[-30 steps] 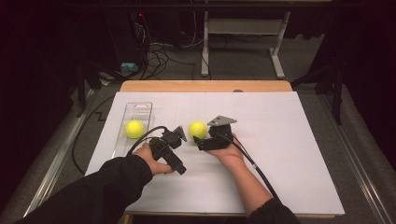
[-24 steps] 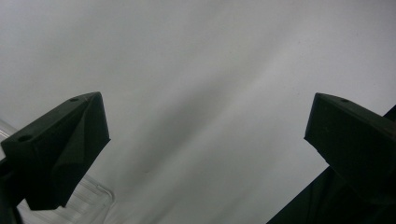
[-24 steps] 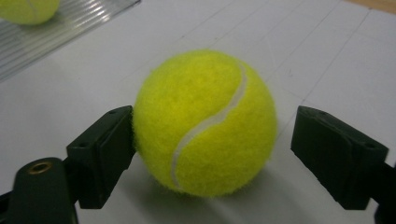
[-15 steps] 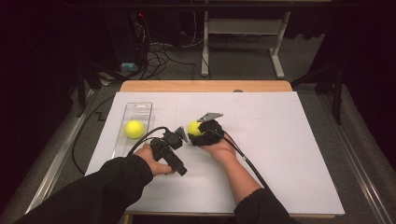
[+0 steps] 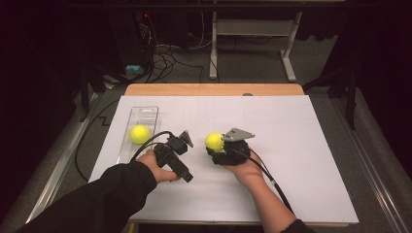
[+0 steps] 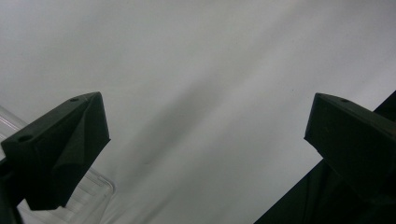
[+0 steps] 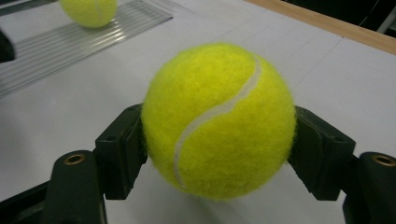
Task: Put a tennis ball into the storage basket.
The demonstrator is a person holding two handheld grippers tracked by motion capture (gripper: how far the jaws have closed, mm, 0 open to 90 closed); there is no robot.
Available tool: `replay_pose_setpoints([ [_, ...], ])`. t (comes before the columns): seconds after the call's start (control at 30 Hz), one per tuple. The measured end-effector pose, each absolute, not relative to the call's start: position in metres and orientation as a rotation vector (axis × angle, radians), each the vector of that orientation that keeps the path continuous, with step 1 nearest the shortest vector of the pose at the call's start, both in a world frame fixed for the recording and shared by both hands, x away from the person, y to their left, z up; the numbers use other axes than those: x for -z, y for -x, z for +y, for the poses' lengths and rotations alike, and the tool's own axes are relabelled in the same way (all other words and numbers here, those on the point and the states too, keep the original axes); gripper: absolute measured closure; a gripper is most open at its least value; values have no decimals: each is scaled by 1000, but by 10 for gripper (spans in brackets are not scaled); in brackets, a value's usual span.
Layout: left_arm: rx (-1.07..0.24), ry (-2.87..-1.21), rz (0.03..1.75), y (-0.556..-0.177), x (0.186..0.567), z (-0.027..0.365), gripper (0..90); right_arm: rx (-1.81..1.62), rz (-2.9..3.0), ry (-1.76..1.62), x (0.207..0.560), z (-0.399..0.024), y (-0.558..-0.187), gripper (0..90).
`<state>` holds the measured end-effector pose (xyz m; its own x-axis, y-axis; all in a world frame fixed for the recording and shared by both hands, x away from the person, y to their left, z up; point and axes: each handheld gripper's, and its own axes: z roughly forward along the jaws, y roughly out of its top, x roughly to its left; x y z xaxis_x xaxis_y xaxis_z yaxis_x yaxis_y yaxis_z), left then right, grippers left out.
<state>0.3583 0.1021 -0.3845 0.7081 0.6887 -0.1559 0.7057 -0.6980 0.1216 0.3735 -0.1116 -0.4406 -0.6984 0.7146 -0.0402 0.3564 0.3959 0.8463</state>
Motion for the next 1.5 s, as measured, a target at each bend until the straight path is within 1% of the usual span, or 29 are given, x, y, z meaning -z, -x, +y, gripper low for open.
replay_pose_setpoints([
  [0.33,134,-2740,1116,-356,374,93,7,-1255,2221,-890,446,-144,-324,275],
  [0.53,125,-2738,1113,-356,369,89,7,-1287,2193,-913,452,-162,-305,275],
  [0.7,114,-2738,1092,-355,364,84,7,-1259,2205,-906,459,-167,-298,275],
  [0.9,126,-2733,1083,-355,360,79,7,-1283,2227,-877,462,-161,-294,275],
  [1.27,142,-2725,1029,-352,356,60,7,-1341,2259,-771,458,-134,-280,275],
  [1.5,175,-2743,993,-351,359,47,7,-1373,2278,-747,458,-120,-274,274],
])
